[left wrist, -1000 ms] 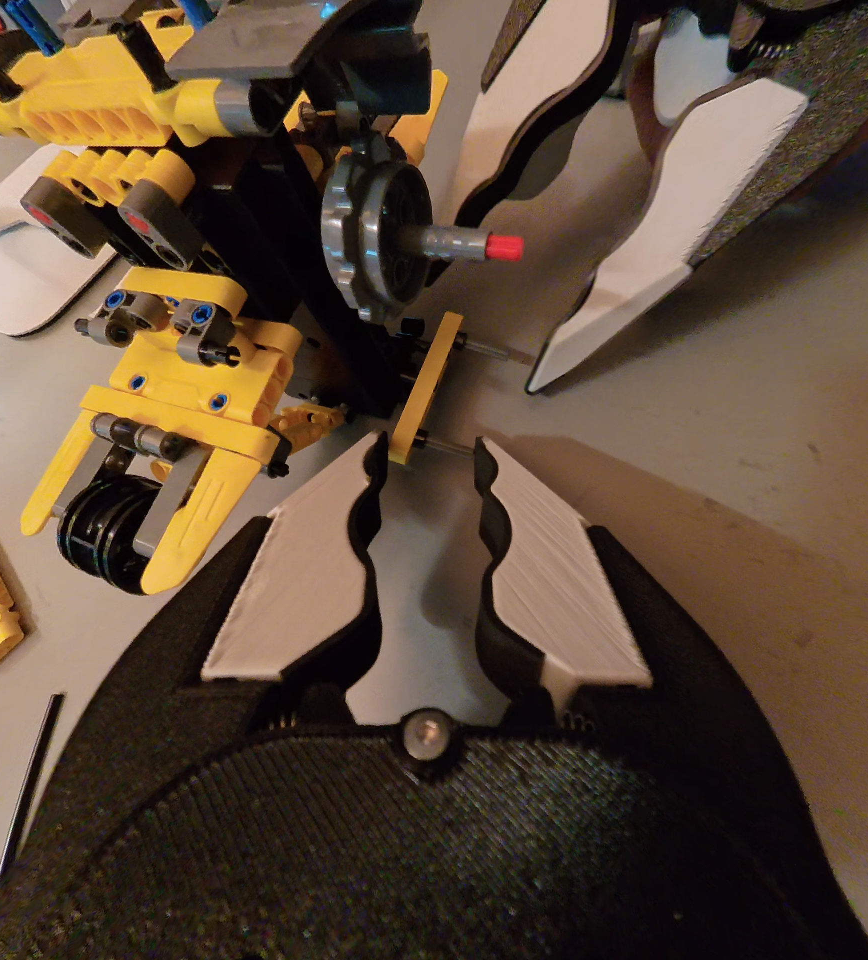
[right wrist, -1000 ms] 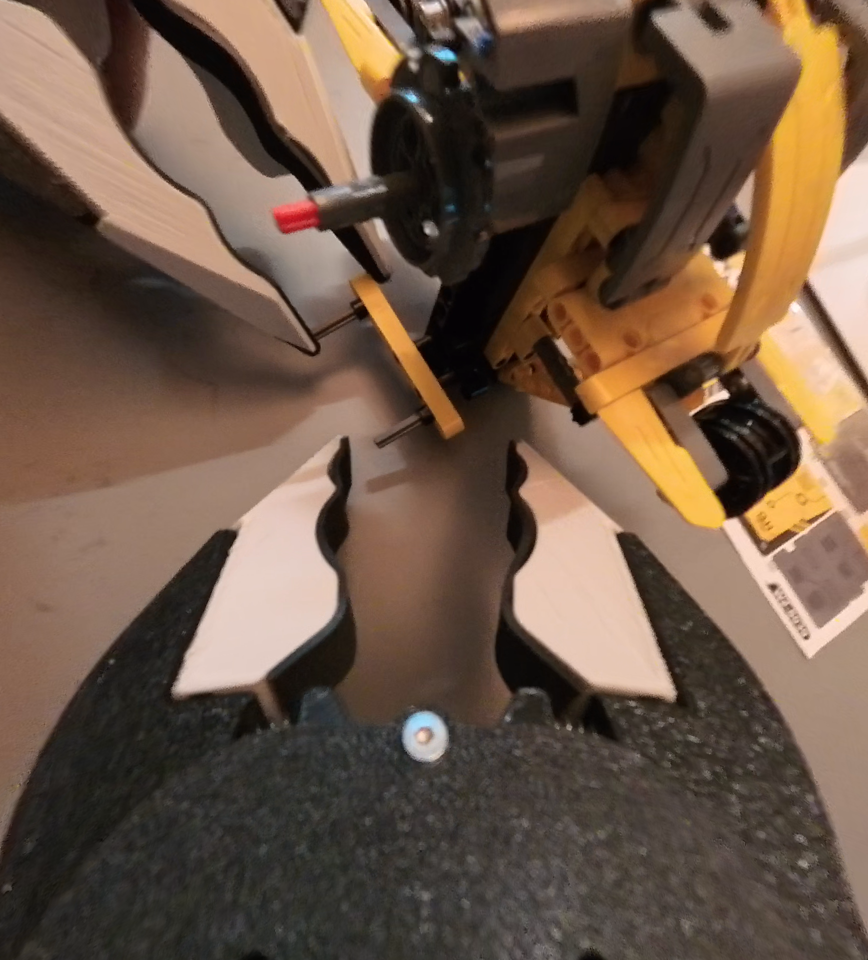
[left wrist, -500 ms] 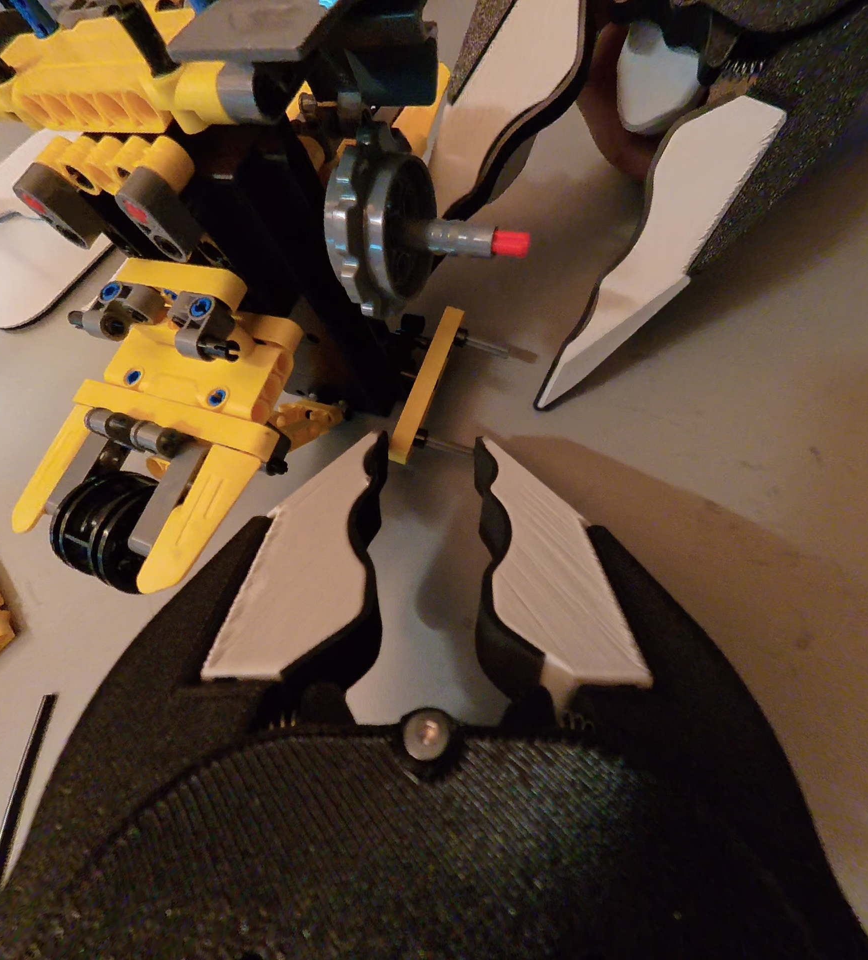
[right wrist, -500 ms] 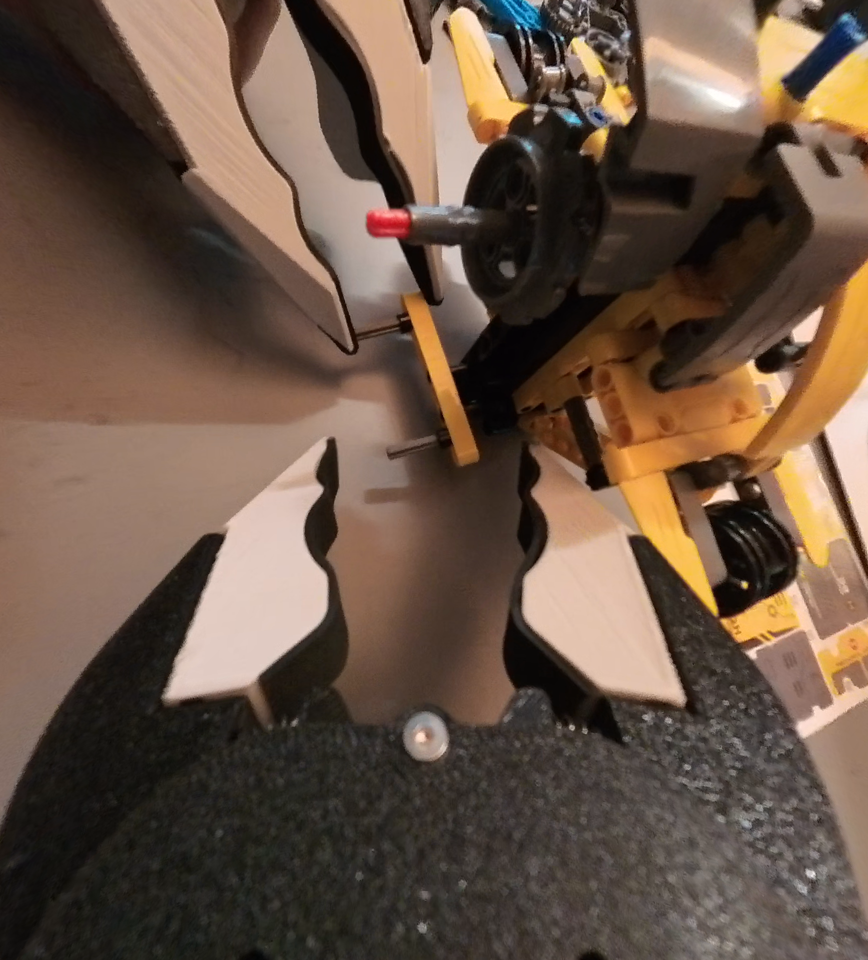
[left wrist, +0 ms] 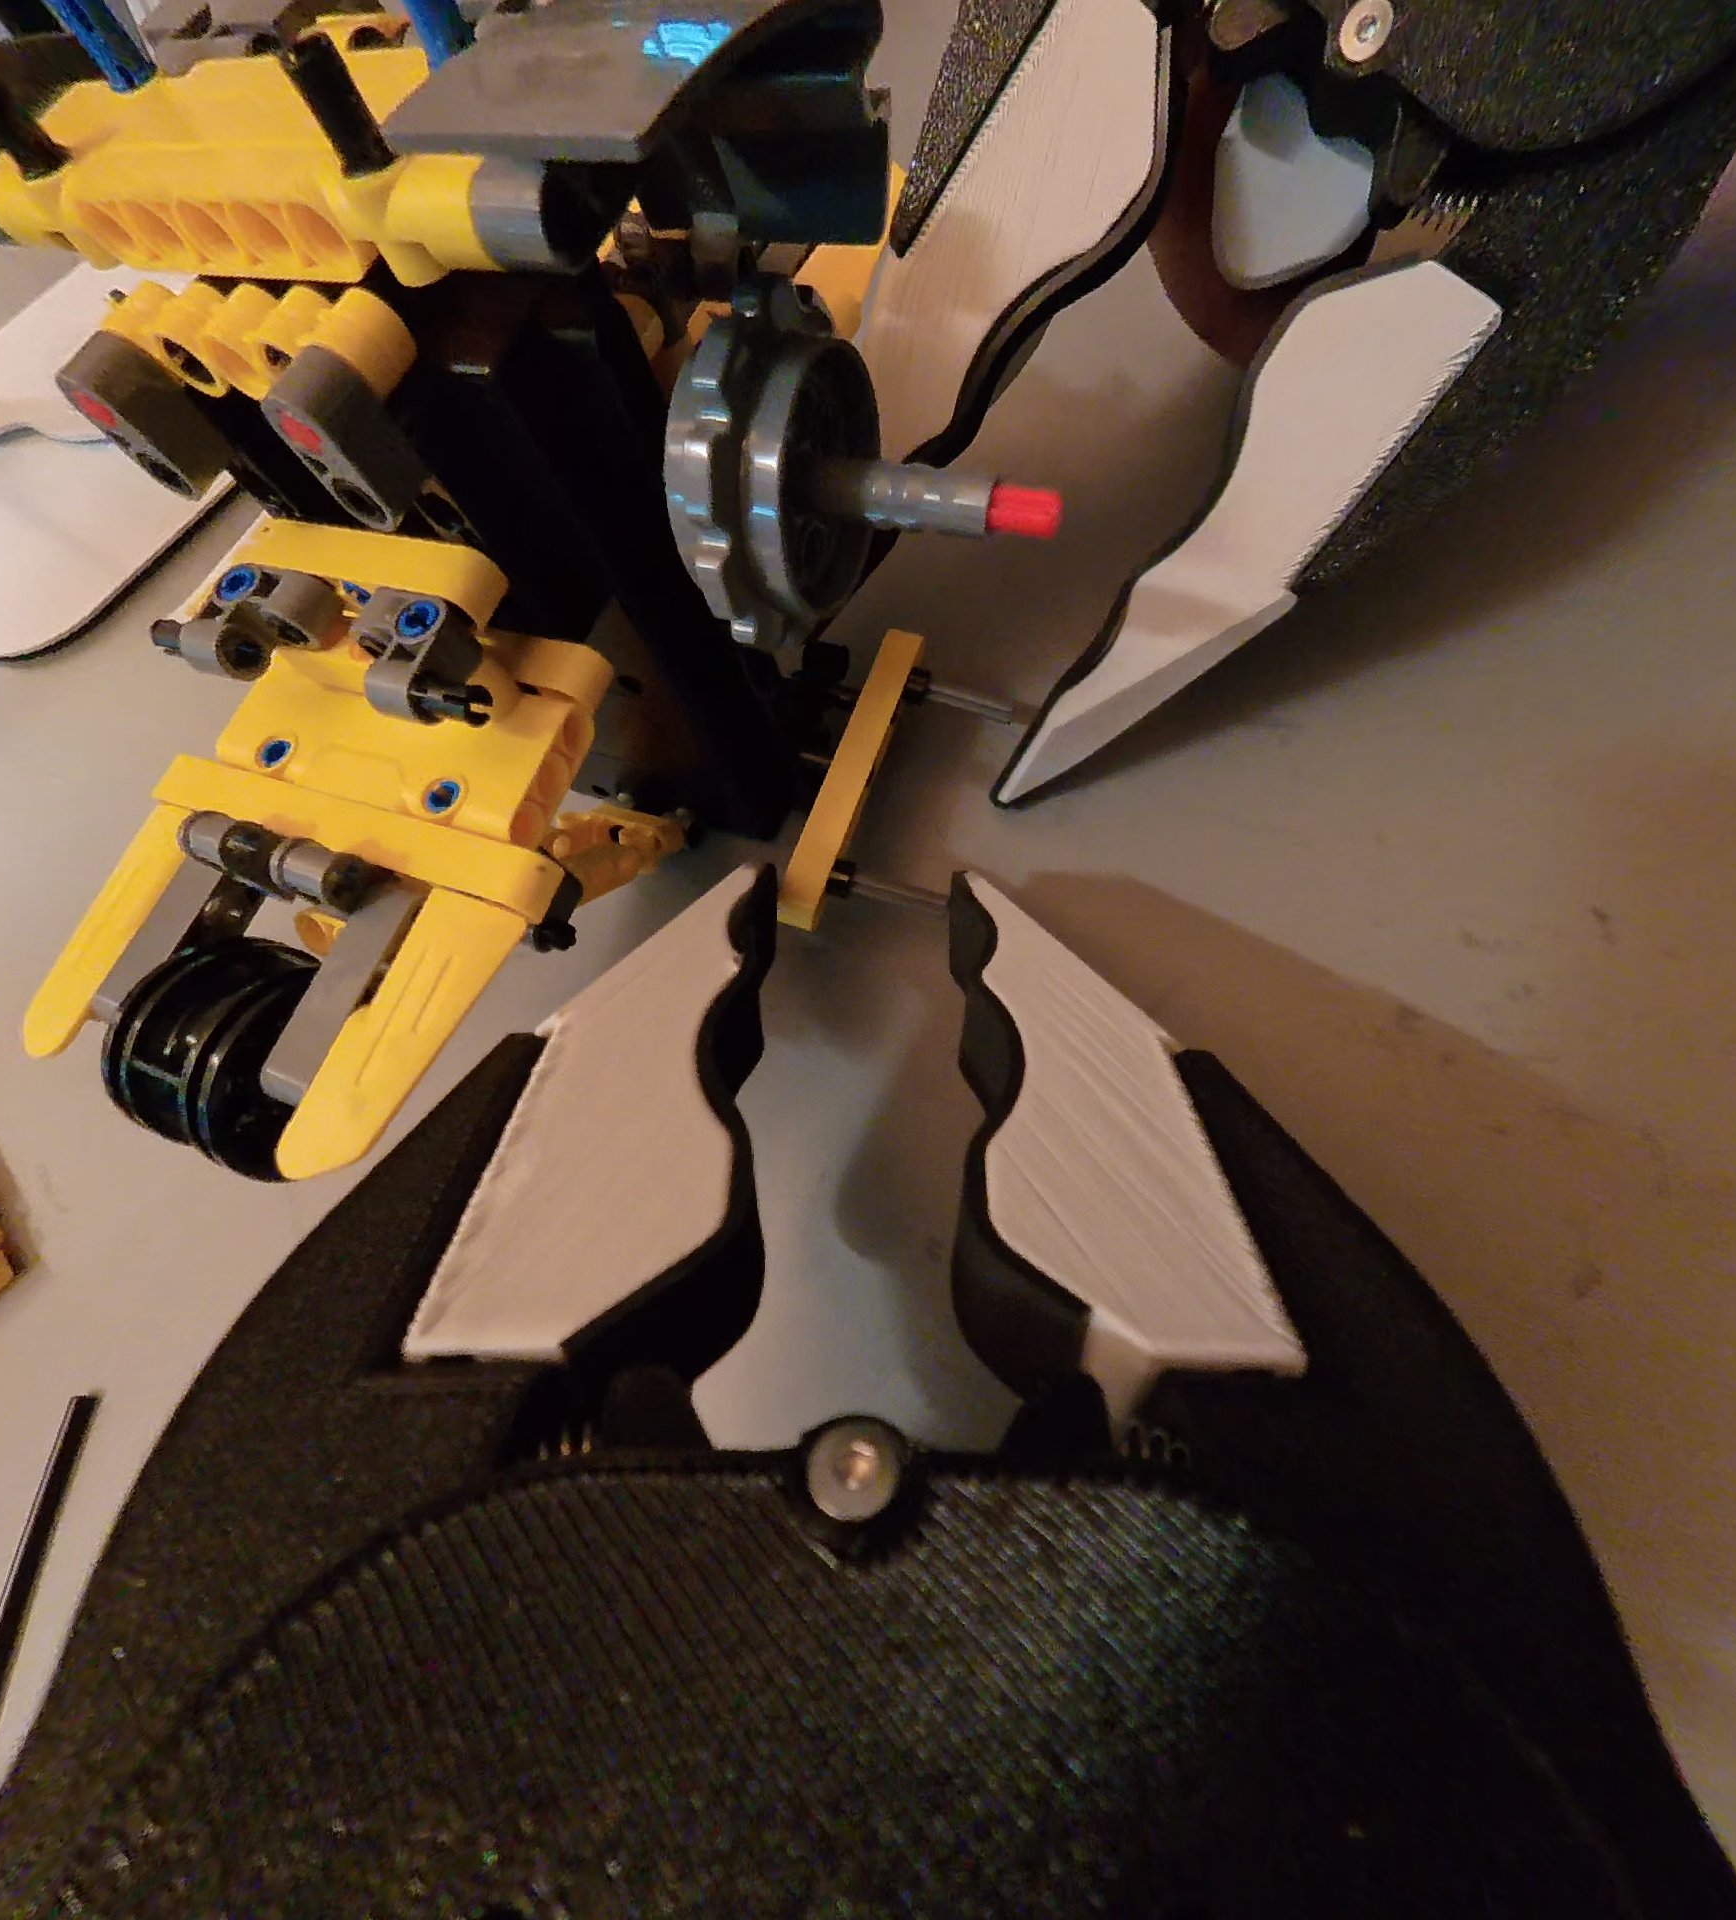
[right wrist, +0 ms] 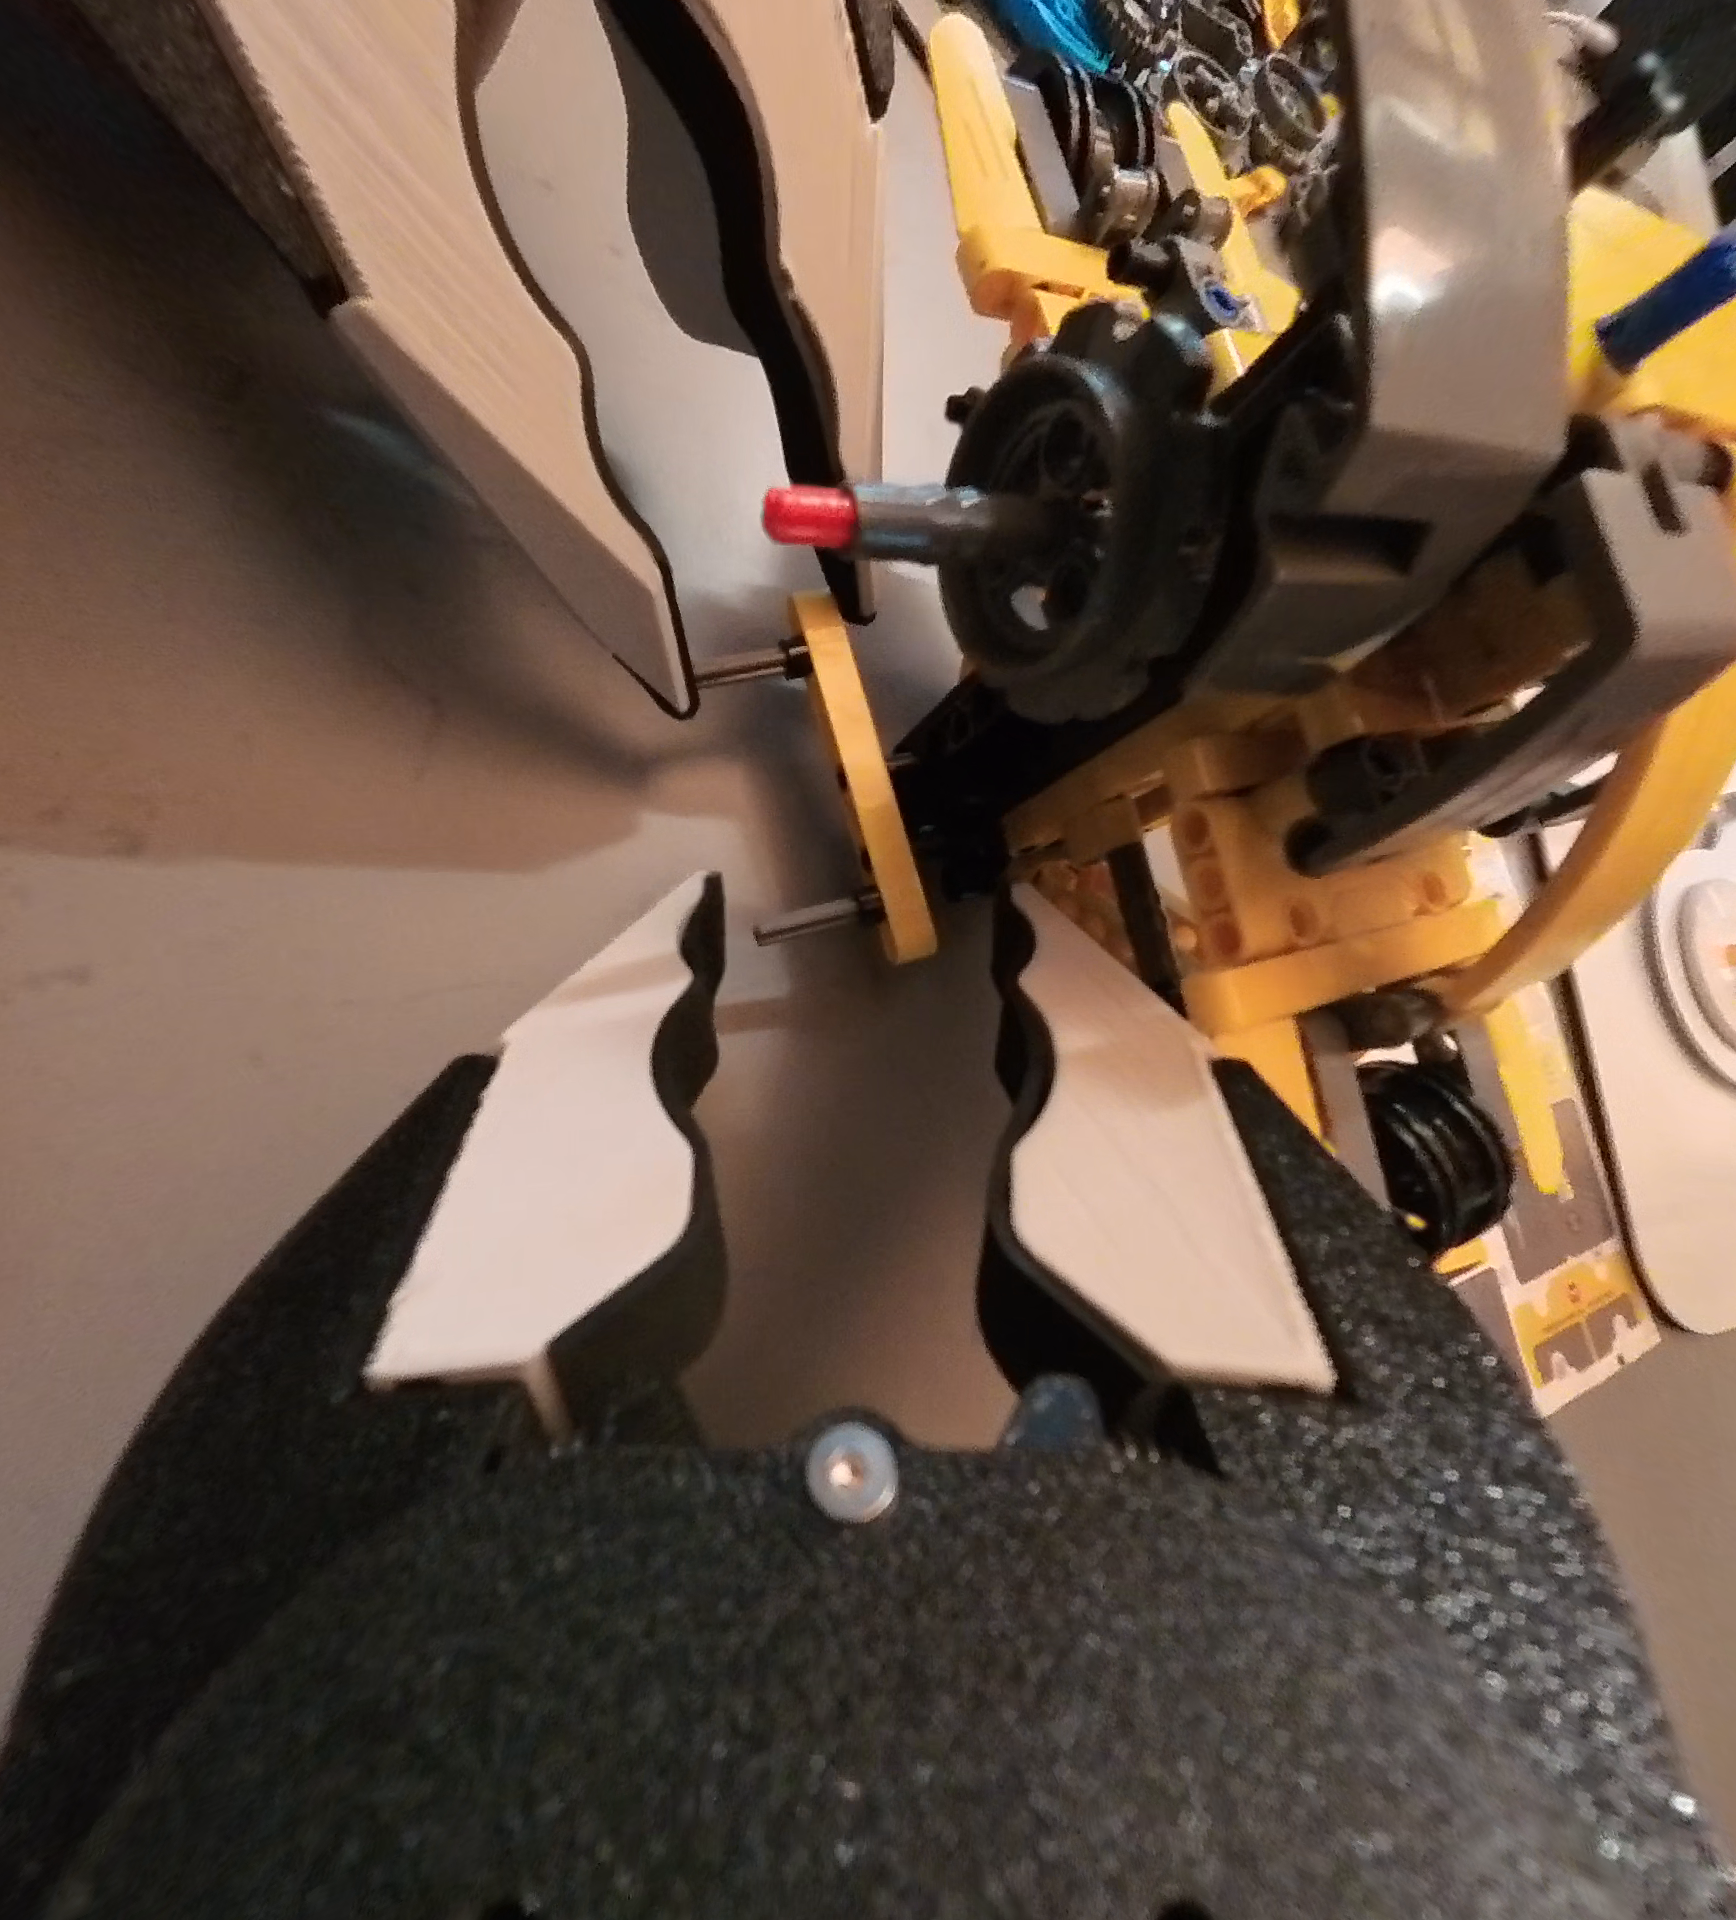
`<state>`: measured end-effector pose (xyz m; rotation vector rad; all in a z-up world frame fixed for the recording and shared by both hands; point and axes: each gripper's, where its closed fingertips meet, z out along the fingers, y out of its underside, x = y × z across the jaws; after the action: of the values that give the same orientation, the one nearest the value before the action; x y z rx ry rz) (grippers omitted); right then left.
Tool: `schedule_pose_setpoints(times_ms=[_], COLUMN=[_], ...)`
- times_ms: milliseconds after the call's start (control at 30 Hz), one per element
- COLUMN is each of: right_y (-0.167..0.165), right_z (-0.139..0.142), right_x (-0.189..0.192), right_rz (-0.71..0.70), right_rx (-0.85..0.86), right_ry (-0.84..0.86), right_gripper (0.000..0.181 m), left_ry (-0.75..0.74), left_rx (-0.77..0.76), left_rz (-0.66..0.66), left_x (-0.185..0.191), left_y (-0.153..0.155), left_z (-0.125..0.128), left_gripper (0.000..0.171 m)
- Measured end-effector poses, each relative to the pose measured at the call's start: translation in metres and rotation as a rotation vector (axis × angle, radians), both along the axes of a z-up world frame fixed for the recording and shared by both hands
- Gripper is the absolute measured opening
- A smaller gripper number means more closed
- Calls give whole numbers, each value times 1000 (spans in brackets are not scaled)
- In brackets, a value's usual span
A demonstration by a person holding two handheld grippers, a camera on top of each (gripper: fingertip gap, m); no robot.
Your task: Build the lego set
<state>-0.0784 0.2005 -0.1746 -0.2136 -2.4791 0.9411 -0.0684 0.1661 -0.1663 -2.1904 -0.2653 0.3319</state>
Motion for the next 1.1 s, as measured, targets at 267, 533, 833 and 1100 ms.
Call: schedule_pose_setpoints(times_ms=[267, 533, 833, 1100], right_y=[2, 5, 1, -1], right_z=[2, -3, 2, 0], right_x=[-1, 0, 3, 1], right_rz=[-3, 2, 57, 59], right_rx=[-16, -2, 16, 97], right_ry=[-27, -66, -59, 28], right_gripper=[44, 46, 52, 56], left_ry=[-3, -5, -4, 3], left_rx=[4, 8, 8, 0], left_rz=[-1, 0, 8, 12], left_x=[0, 0, -1, -2], left_y=[0, 0, 0, 0], left_z=[1, 1, 1, 0], left_gripper=[31, 31, 31, 31])
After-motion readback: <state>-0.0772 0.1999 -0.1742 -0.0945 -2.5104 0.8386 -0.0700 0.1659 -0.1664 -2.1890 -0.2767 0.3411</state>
